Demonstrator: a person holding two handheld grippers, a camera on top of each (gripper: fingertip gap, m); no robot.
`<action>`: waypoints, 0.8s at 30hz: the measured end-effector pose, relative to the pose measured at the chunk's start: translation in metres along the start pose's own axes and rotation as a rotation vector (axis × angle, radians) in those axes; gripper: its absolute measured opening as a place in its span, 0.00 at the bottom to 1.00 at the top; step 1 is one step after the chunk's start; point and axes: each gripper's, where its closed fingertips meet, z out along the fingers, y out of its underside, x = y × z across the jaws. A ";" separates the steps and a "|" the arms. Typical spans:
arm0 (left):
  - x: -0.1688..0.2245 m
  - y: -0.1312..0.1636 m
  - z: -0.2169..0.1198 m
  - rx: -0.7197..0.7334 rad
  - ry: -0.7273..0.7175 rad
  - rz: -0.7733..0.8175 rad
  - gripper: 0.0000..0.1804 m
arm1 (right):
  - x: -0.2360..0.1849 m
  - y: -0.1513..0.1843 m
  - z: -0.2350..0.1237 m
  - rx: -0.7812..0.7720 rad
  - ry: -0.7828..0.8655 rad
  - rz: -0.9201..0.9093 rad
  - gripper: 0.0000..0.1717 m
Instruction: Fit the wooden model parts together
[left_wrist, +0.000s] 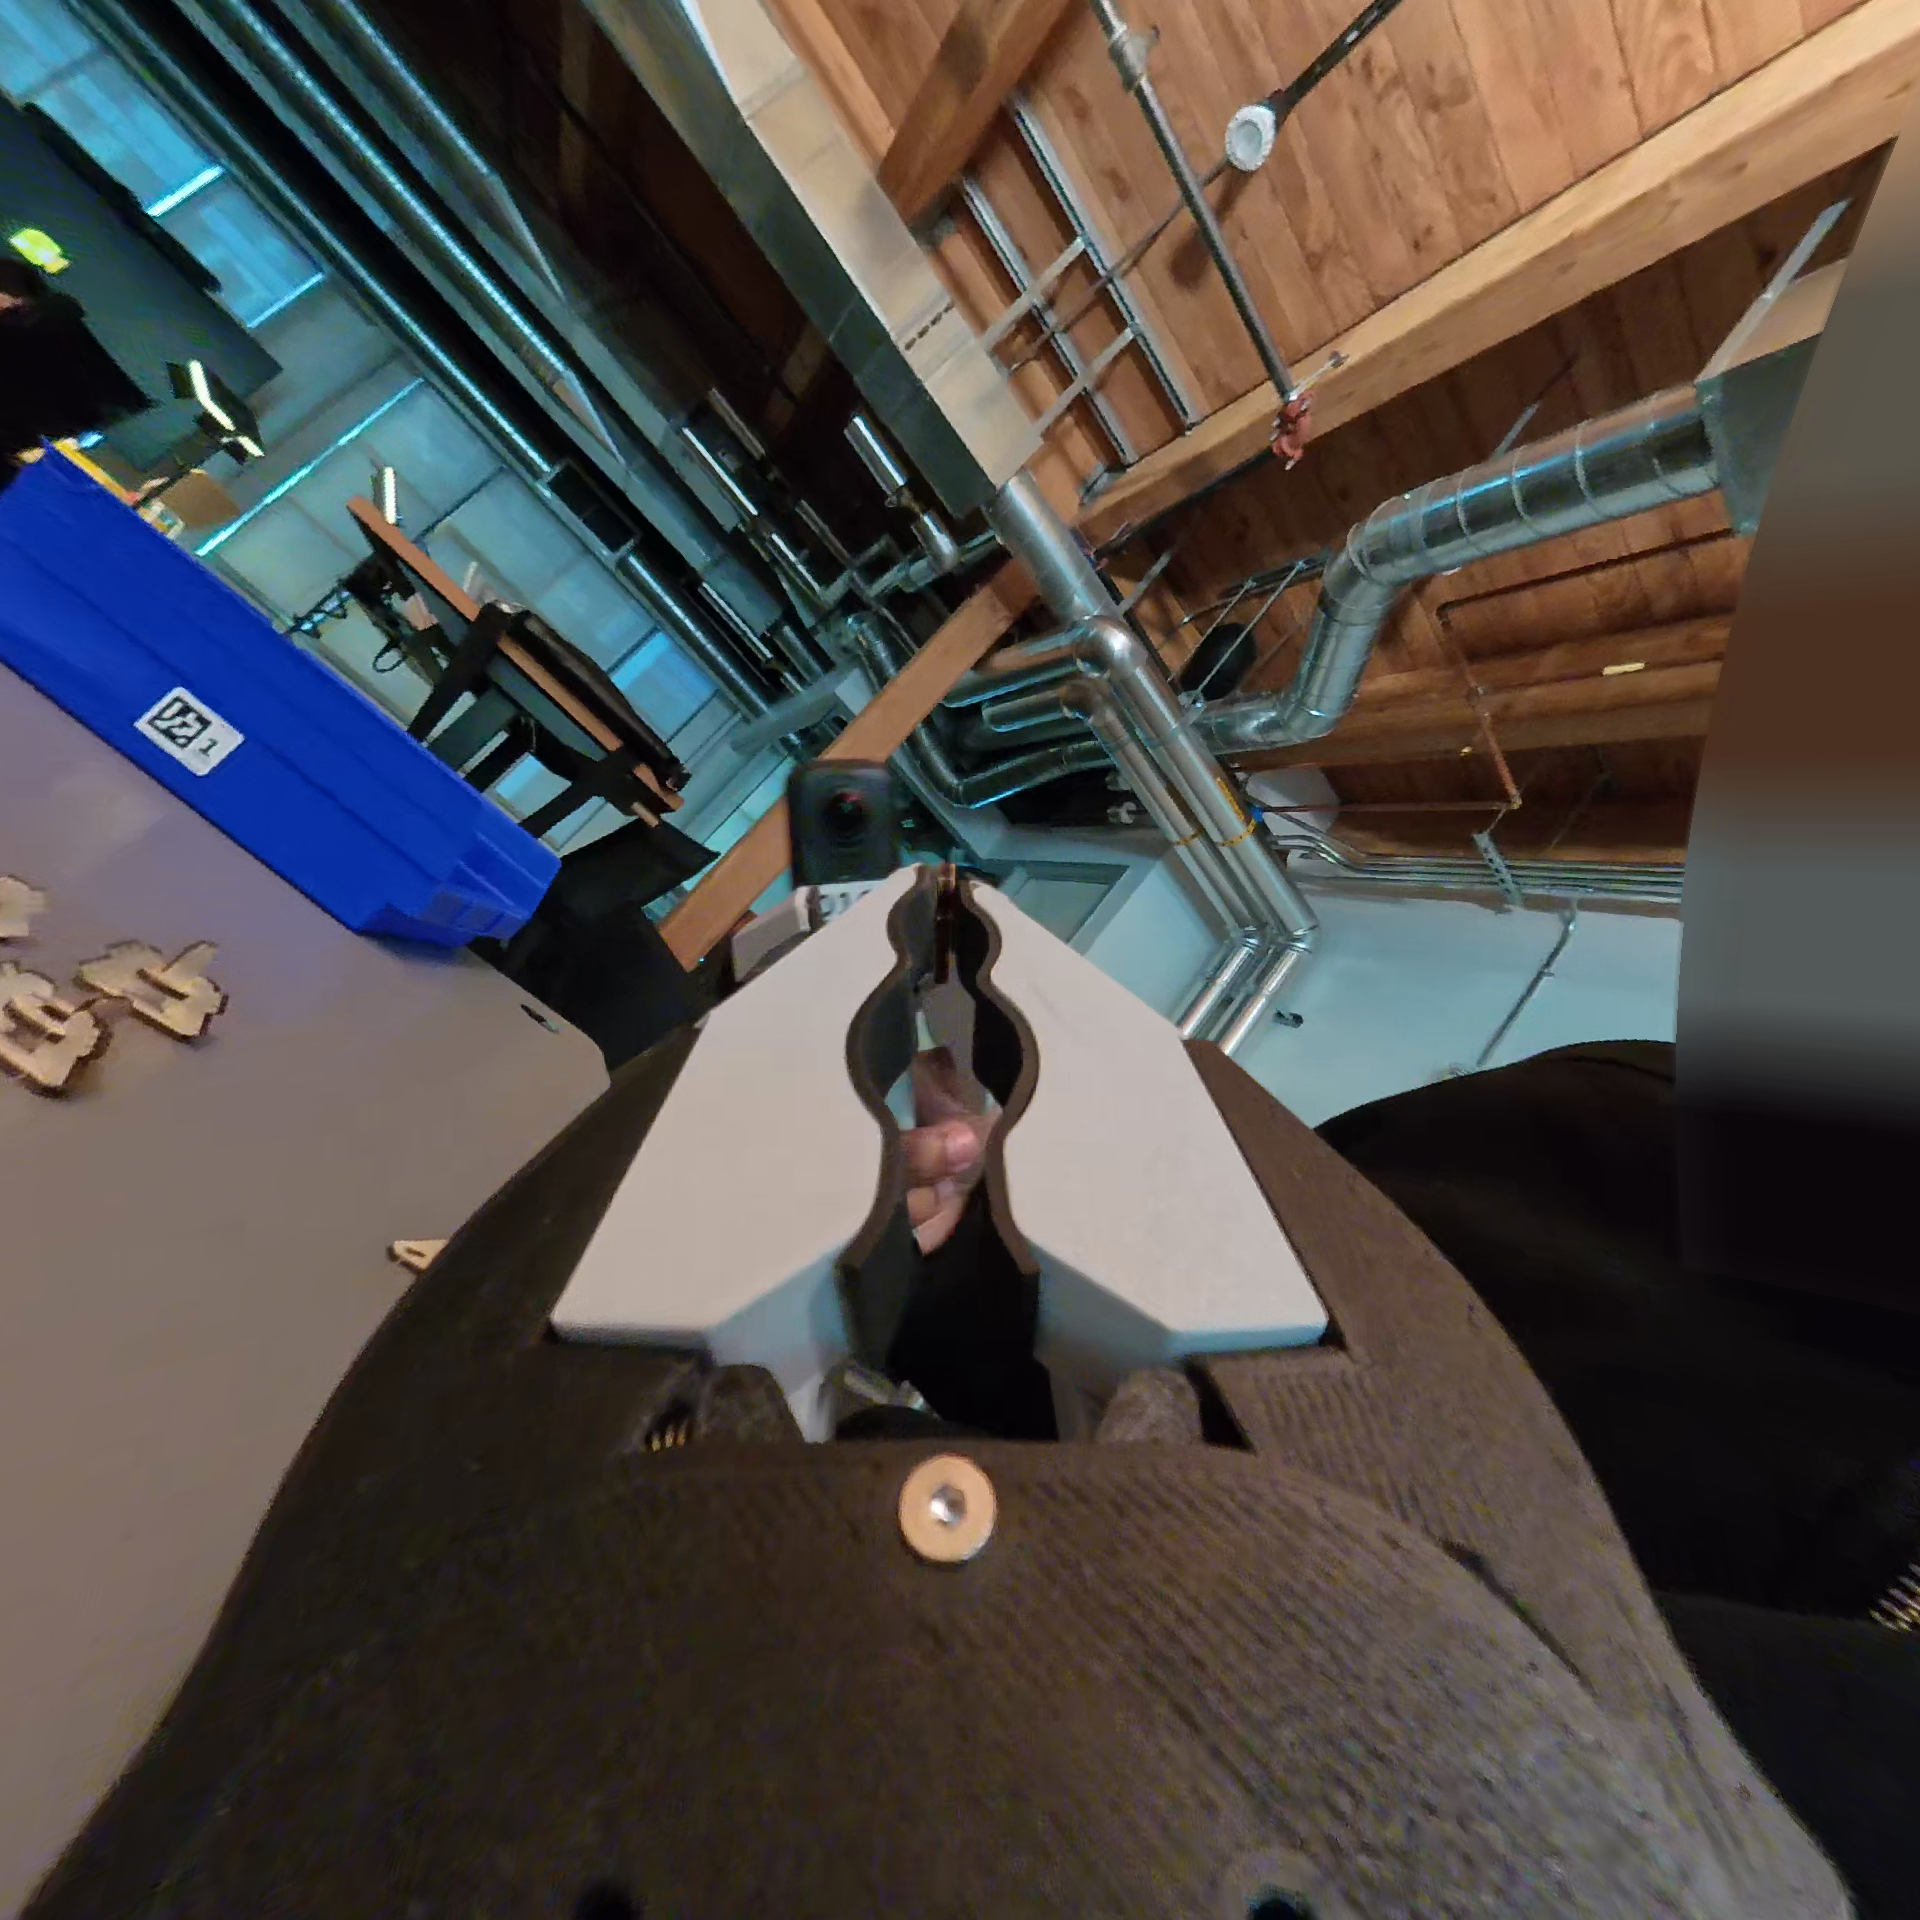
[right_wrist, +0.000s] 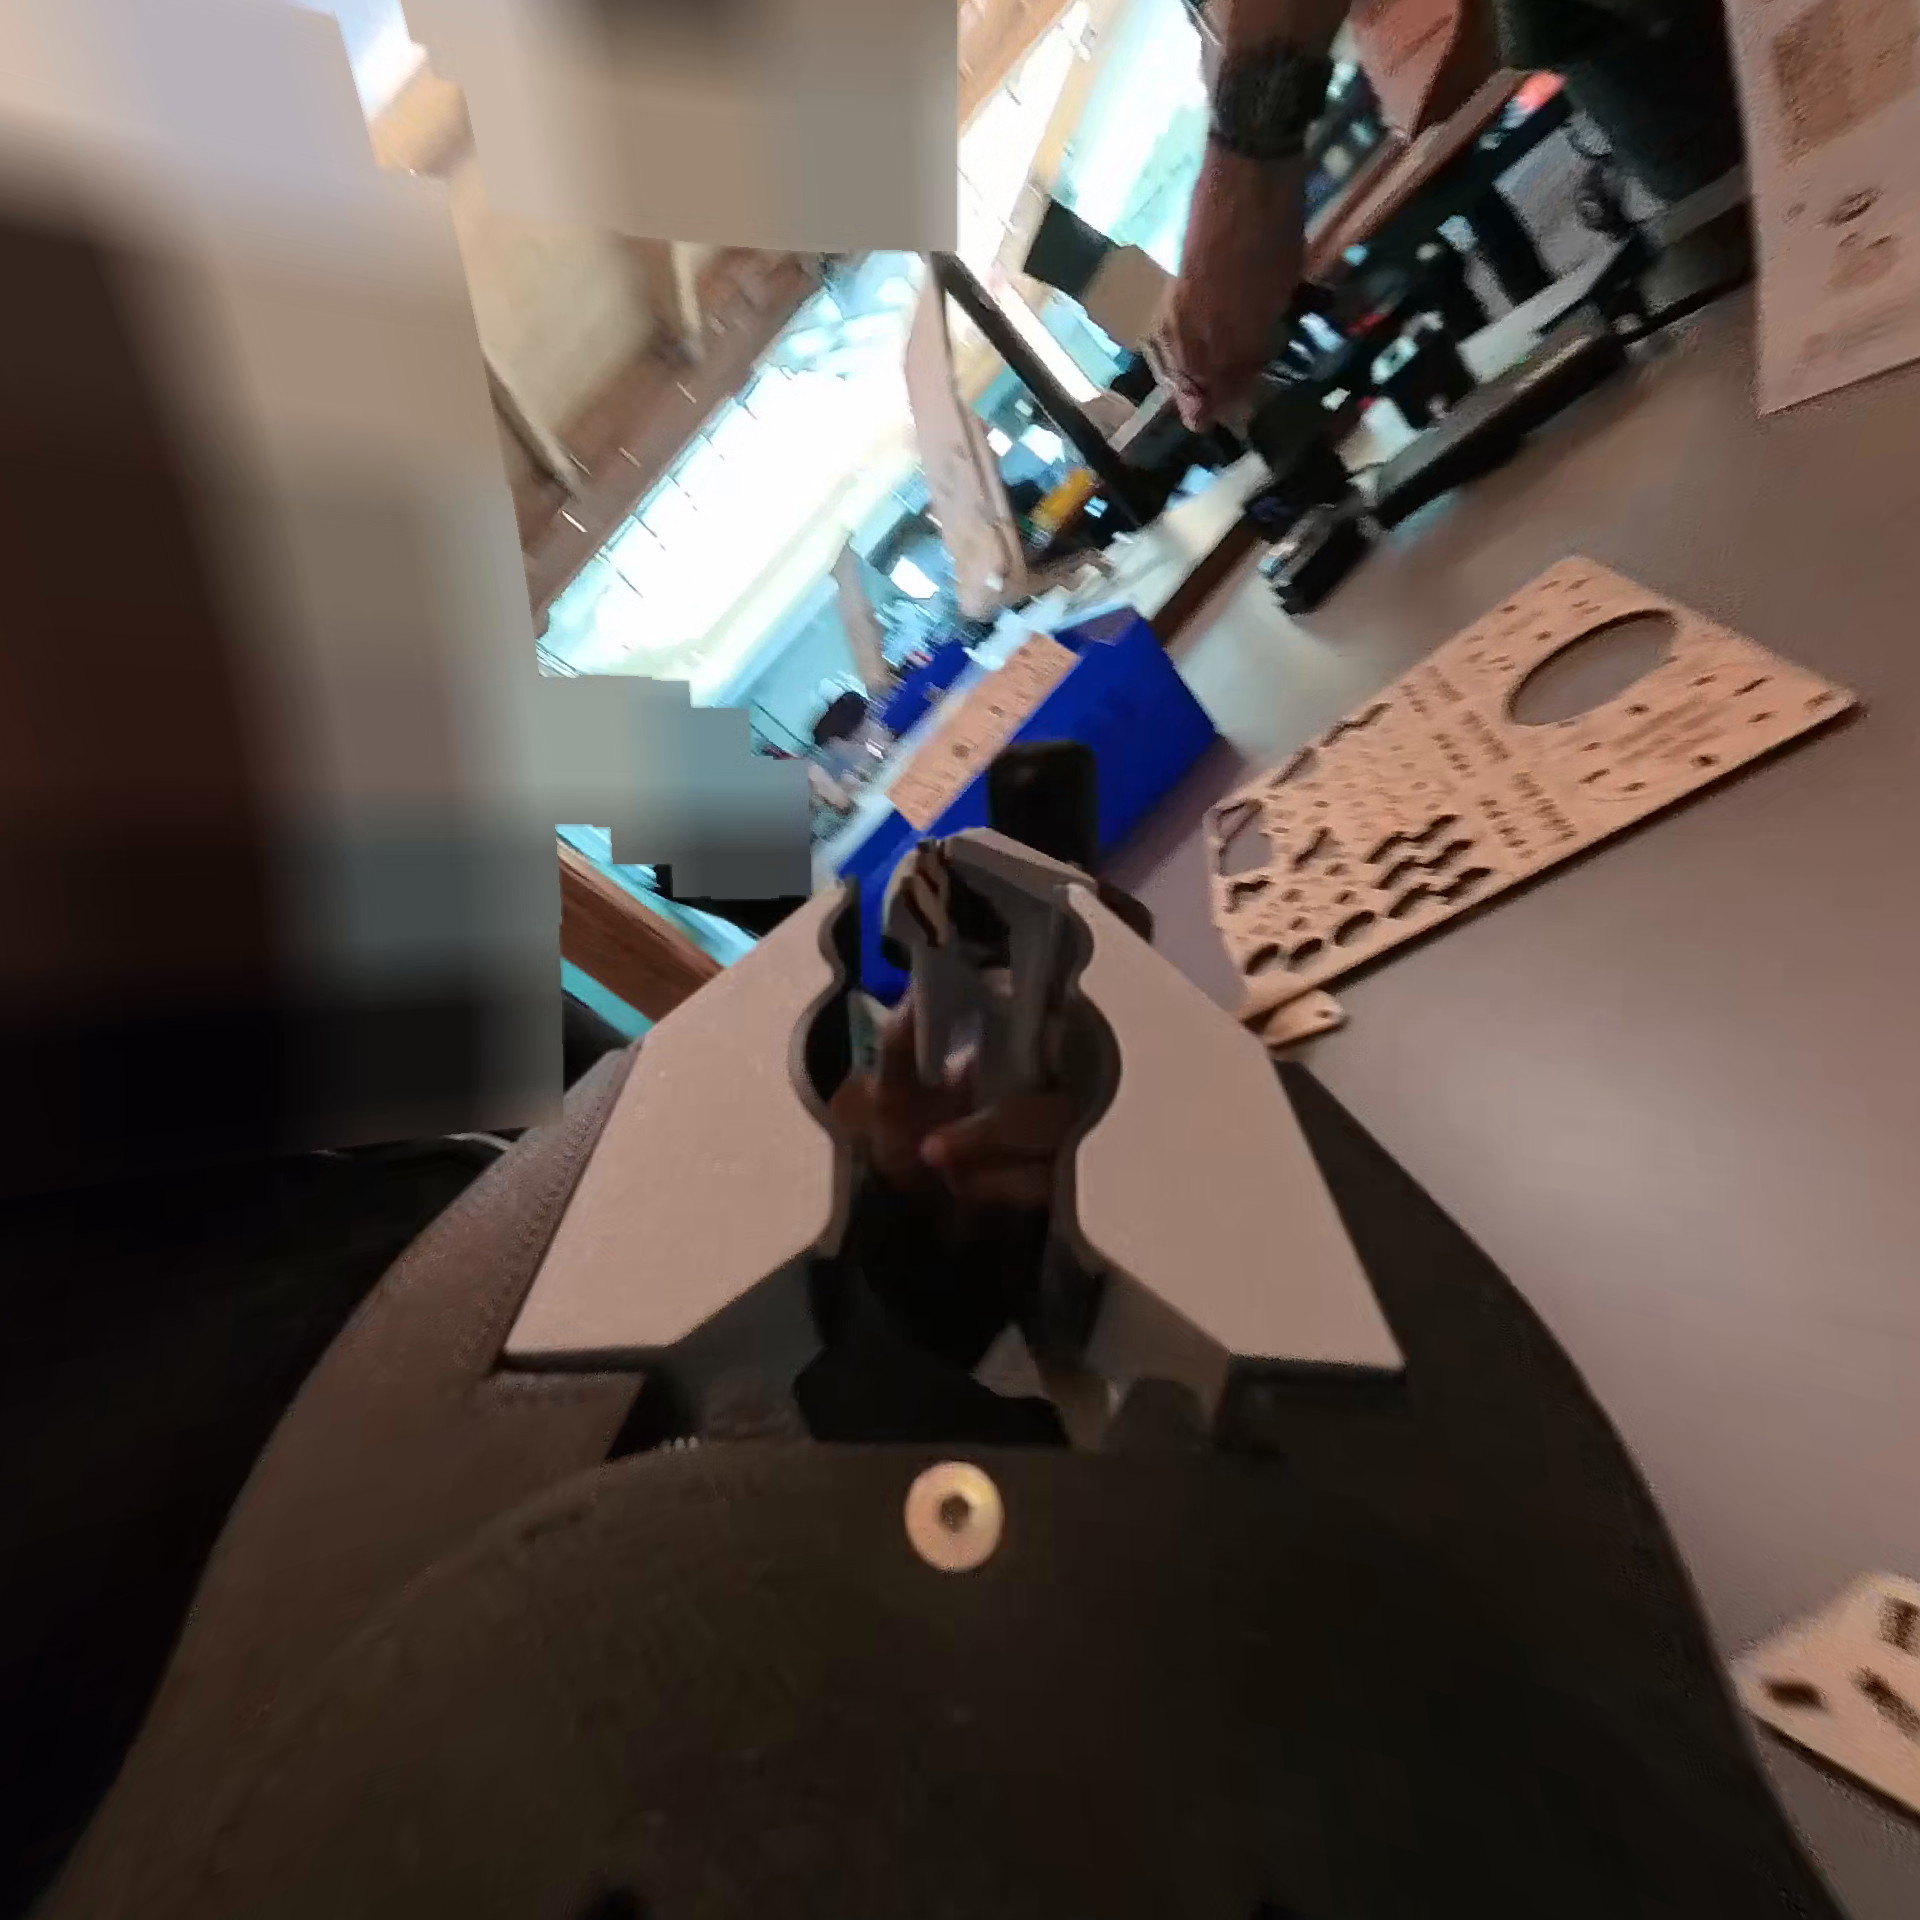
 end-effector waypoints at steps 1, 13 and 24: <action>-0.001 0.000 0.000 -0.001 -0.005 -0.002 0.01 | 0.001 0.002 0.001 -0.029 0.044 -0.054 0.20; -0.016 0.019 0.006 -0.089 -0.047 -0.102 0.01 | 0.011 0.022 0.007 -0.189 0.185 -0.239 0.00; -0.025 0.013 0.000 -0.043 -0.081 -0.128 0.04 | 0.017 0.017 0.001 -0.184 0.253 -0.274 0.00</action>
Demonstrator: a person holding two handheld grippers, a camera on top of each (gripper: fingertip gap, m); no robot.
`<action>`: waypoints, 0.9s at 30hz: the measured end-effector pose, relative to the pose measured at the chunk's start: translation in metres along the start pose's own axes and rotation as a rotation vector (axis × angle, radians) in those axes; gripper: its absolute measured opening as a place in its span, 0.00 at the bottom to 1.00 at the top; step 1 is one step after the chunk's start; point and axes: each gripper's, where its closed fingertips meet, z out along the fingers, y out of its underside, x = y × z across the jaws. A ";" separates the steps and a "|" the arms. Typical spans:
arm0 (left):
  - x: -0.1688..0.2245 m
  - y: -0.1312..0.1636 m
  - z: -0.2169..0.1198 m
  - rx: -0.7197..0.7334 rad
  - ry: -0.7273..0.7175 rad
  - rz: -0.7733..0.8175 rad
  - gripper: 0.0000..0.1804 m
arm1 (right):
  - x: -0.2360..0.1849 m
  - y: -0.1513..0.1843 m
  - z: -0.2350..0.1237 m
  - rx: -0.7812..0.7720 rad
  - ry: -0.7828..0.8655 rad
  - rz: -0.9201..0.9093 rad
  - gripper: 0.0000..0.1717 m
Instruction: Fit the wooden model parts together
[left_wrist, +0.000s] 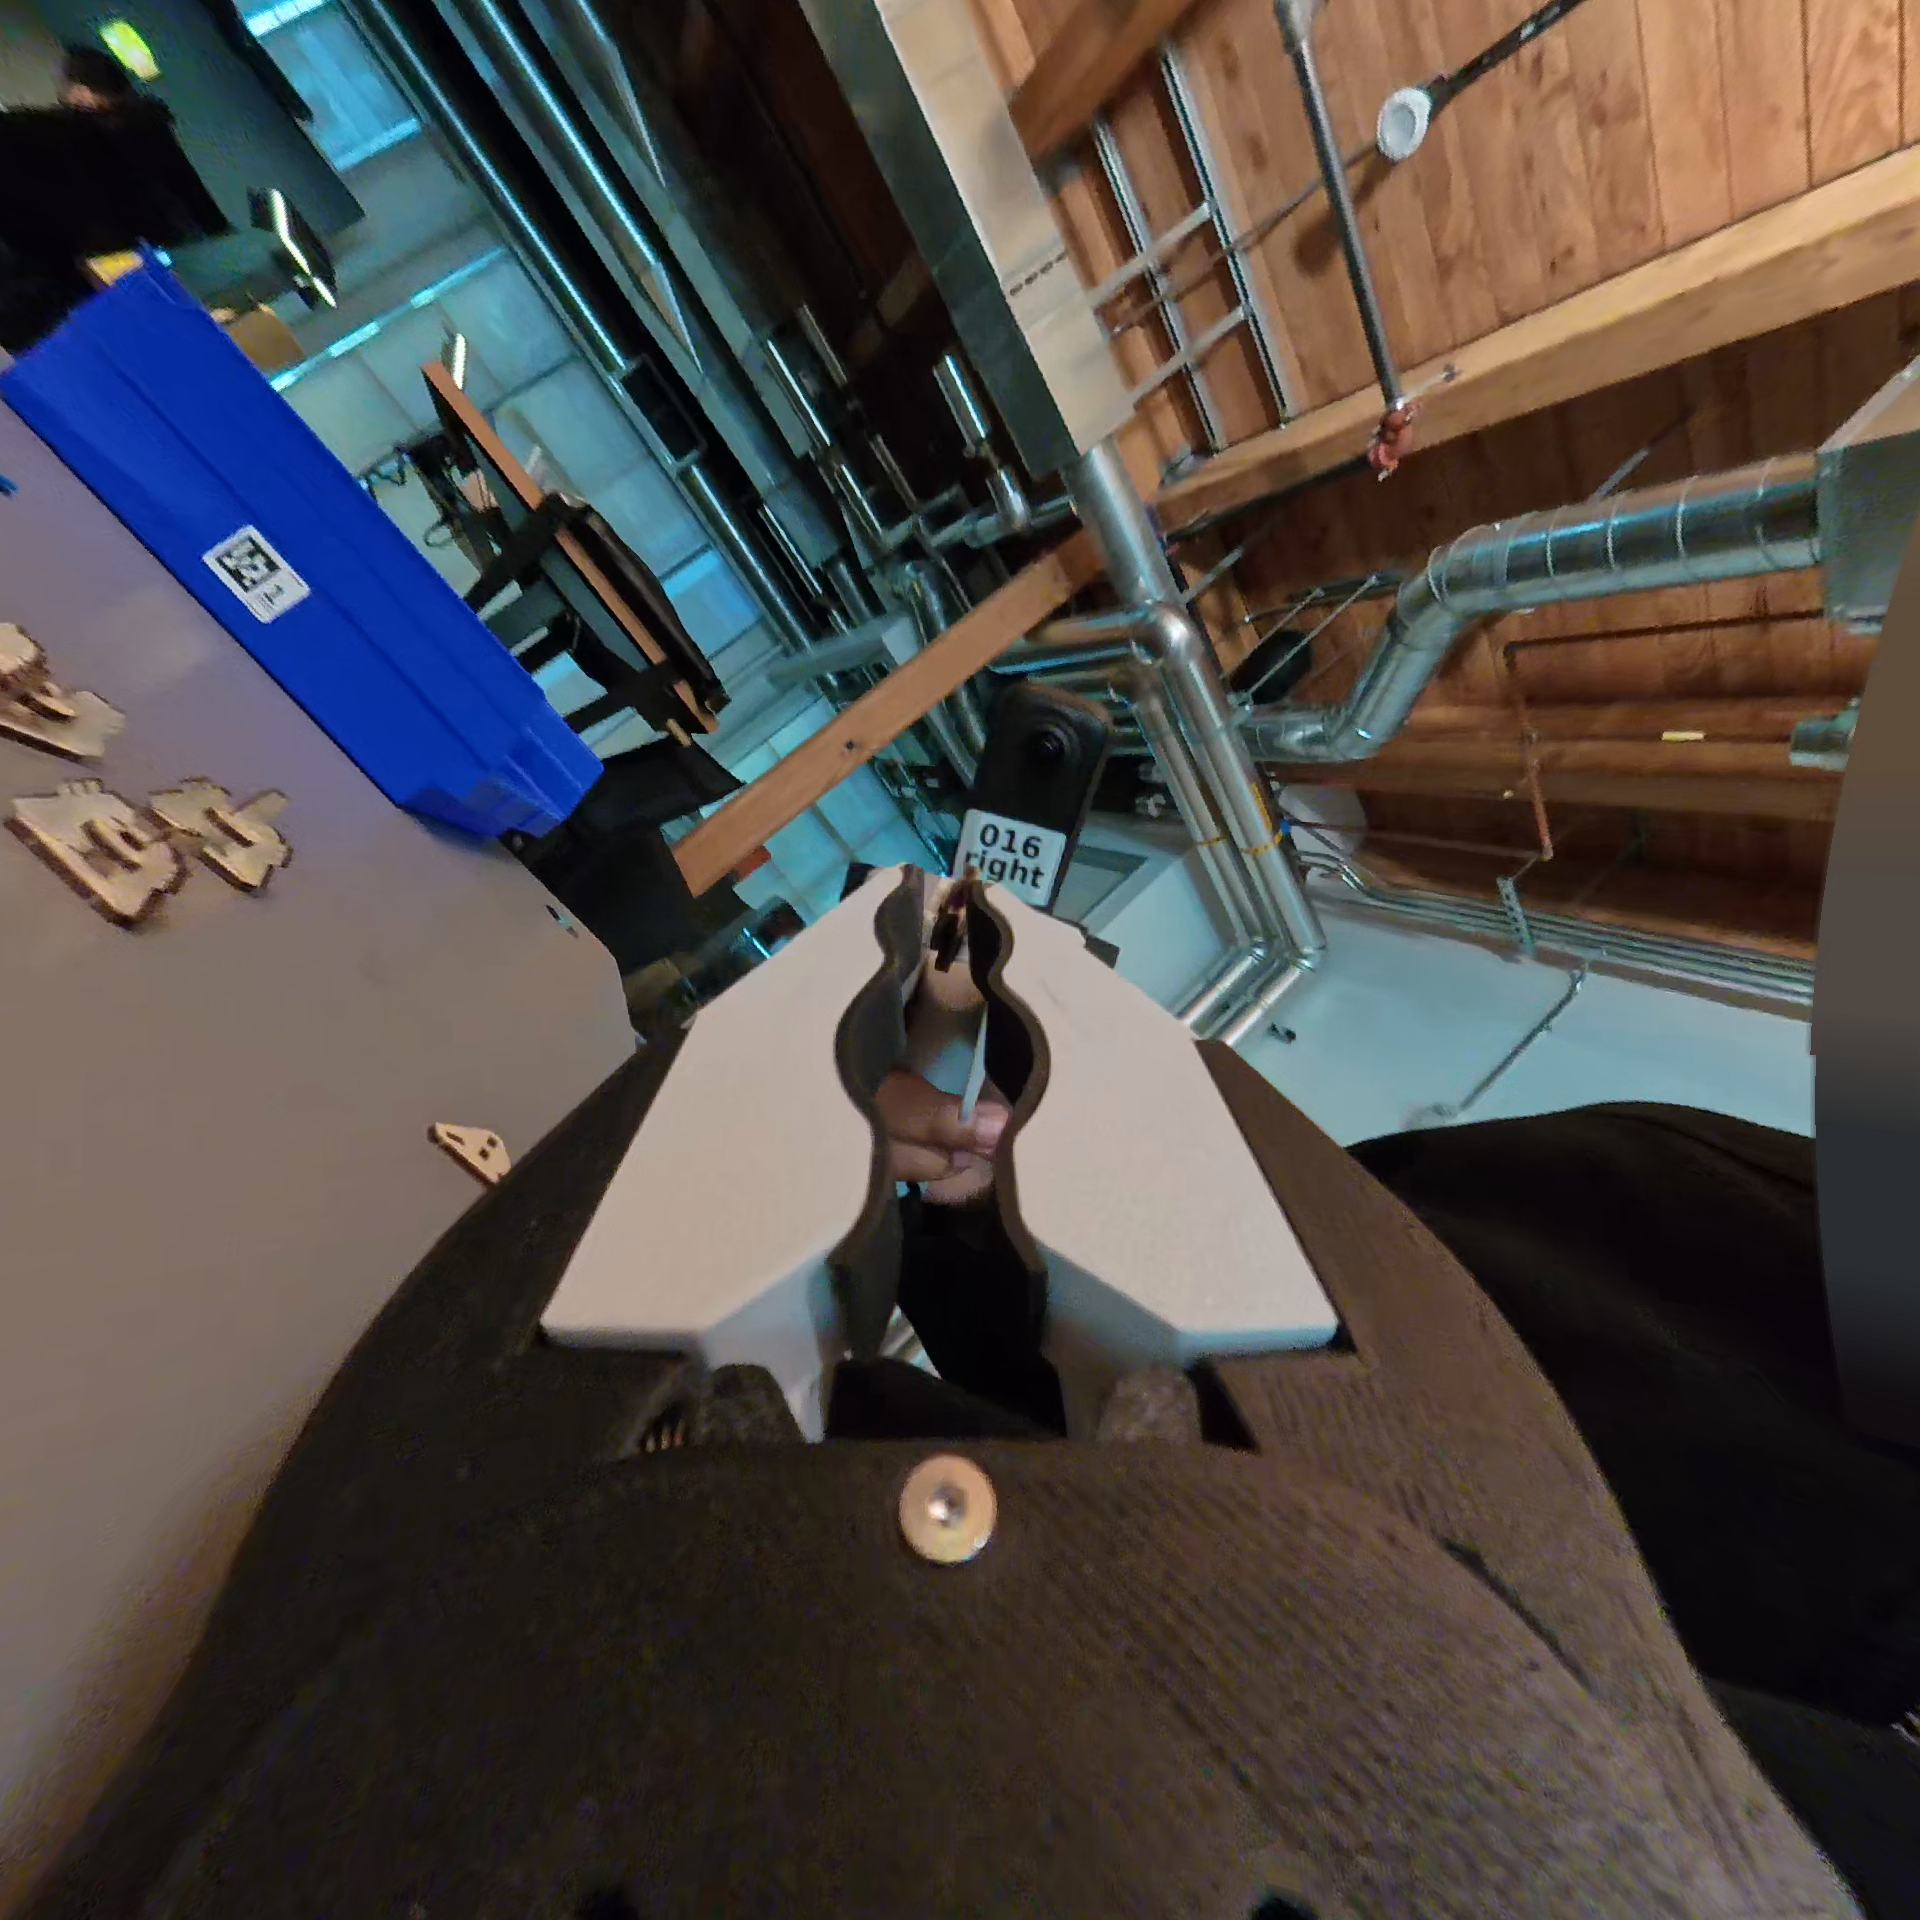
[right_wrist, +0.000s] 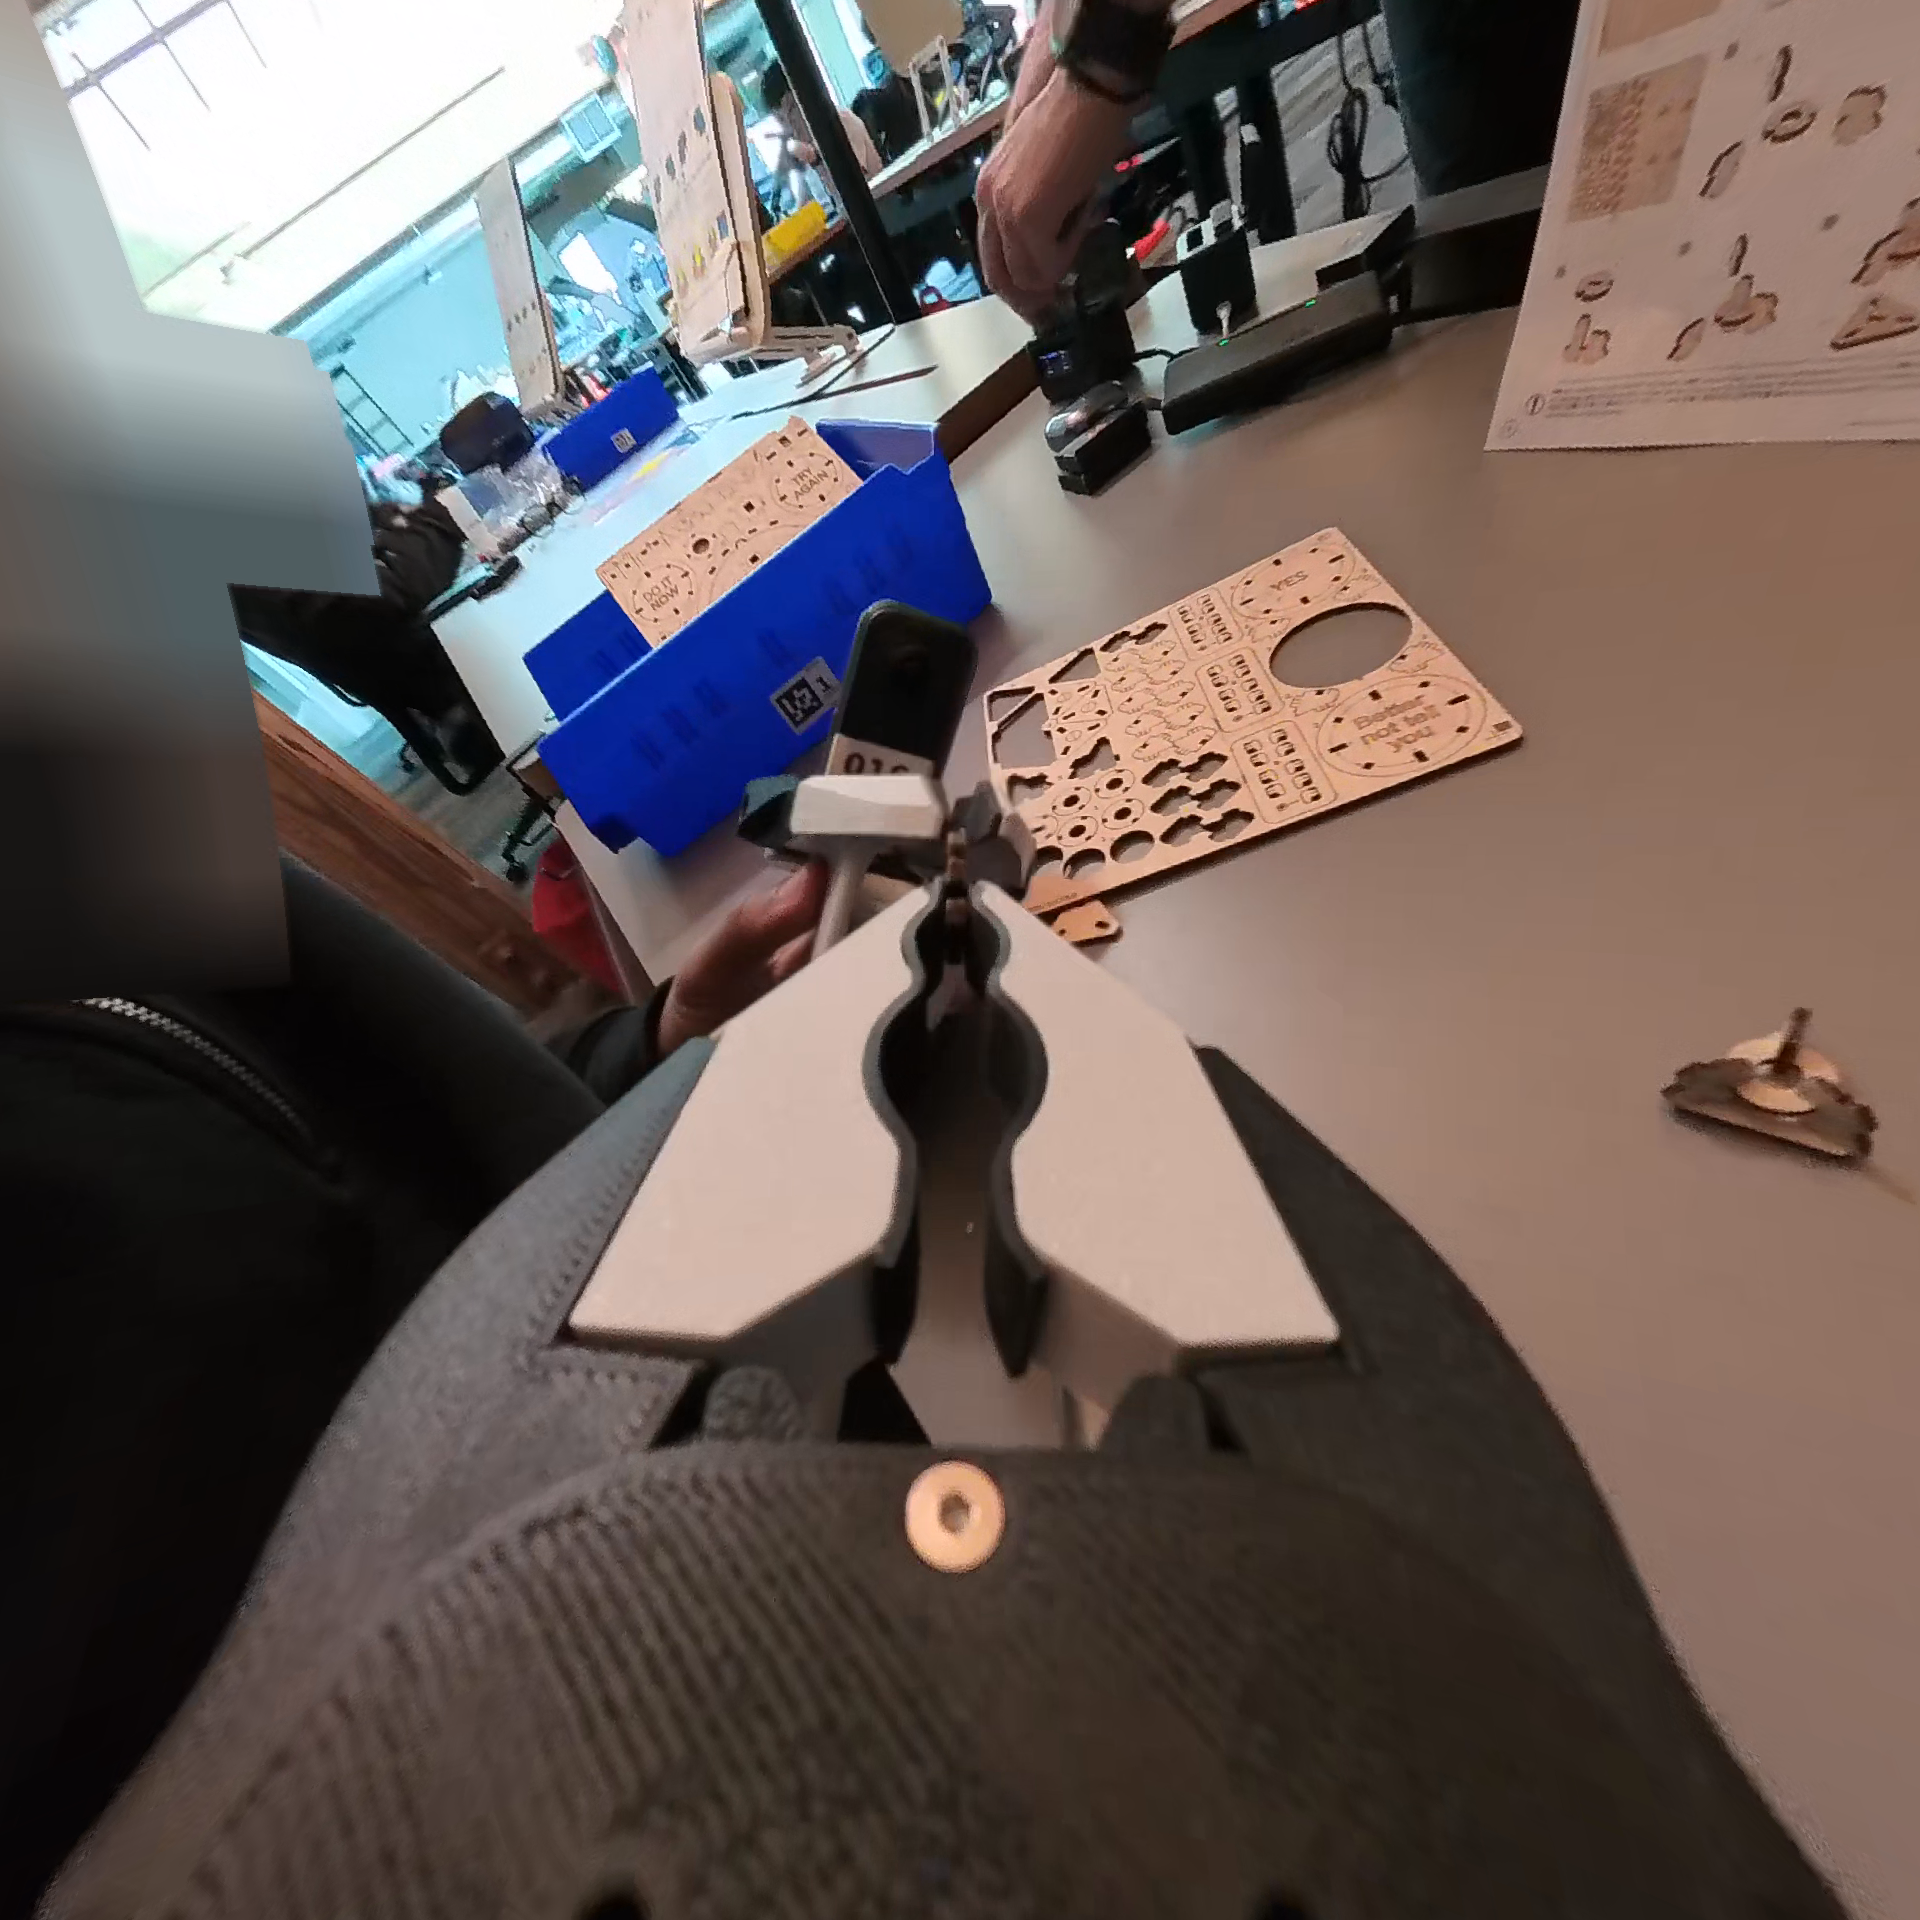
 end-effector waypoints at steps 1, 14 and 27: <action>0.000 0.003 0.002 -0.018 0.001 0.000 0.04 | 0.000 0.001 0.001 0.003 -0.011 0.018 0.00; -0.002 0.002 0.000 -0.014 -0.005 -0.007 0.00 | 0.013 0.000 -0.002 -0.012 0.088 -0.031 0.00; -0.005 0.021 0.010 -0.107 0.011 -0.078 0.06 | 0.002 -0.012 -0.003 0.091 -0.044 0.138 0.00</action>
